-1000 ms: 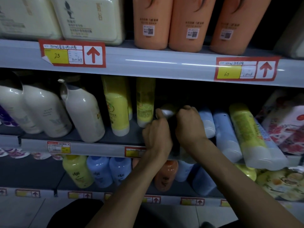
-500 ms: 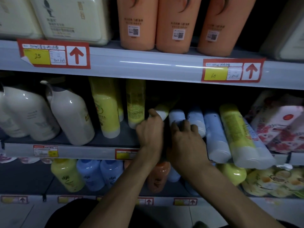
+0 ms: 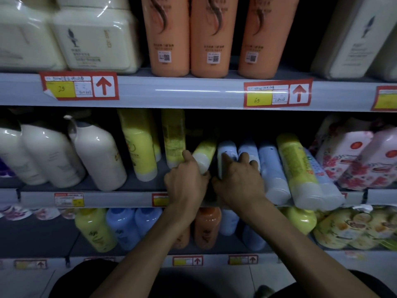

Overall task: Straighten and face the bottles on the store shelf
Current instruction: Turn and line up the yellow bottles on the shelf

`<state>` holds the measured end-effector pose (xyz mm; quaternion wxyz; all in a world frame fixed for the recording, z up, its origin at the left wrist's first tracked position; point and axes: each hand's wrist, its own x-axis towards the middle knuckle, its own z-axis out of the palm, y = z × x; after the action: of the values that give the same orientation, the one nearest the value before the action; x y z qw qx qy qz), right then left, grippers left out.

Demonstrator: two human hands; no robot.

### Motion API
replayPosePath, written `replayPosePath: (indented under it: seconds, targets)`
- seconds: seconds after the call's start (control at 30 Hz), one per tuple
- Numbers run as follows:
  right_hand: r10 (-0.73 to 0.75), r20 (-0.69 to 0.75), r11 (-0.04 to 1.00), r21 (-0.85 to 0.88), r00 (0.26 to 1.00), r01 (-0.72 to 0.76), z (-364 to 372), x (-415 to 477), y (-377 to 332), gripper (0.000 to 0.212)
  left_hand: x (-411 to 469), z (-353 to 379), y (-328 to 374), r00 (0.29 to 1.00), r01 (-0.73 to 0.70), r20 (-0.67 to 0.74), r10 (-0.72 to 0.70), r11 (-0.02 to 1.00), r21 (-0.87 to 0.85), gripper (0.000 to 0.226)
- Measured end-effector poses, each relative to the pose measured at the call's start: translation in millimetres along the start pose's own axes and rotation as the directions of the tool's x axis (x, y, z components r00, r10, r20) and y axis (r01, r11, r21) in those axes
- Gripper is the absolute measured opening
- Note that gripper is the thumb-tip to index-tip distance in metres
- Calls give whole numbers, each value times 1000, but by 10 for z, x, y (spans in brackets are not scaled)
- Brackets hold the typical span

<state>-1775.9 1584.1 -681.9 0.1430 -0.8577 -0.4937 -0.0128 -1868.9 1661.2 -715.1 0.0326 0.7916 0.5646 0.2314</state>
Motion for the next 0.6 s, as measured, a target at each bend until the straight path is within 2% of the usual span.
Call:
replayPosePath:
  seconds: [0.13, 0.27, 0.47, 0.6]
  targets:
    - [40, -44, 998, 46, 998, -38, 12, 82, -37, 52, -212, -158, -78, 1000, -27, 1, 27, 999, 41, 54]
    - [47, -65, 997, 56, 997, -43, 9, 95, -51, 49, -440, -309, -172, 999, -43, -10, 43, 999, 17, 64]
    - [31, -89, 1000, -3, 996, -31, 26, 92, -70, 47, -580, -265, -454, 981, -108, -159, 111, 994, 26, 56]
    - [-28, -99, 998, -61, 995, 22, 74, 33, -77, 46, -566, -219, -497, 991, -89, -106, 87, 996, -15, 59]
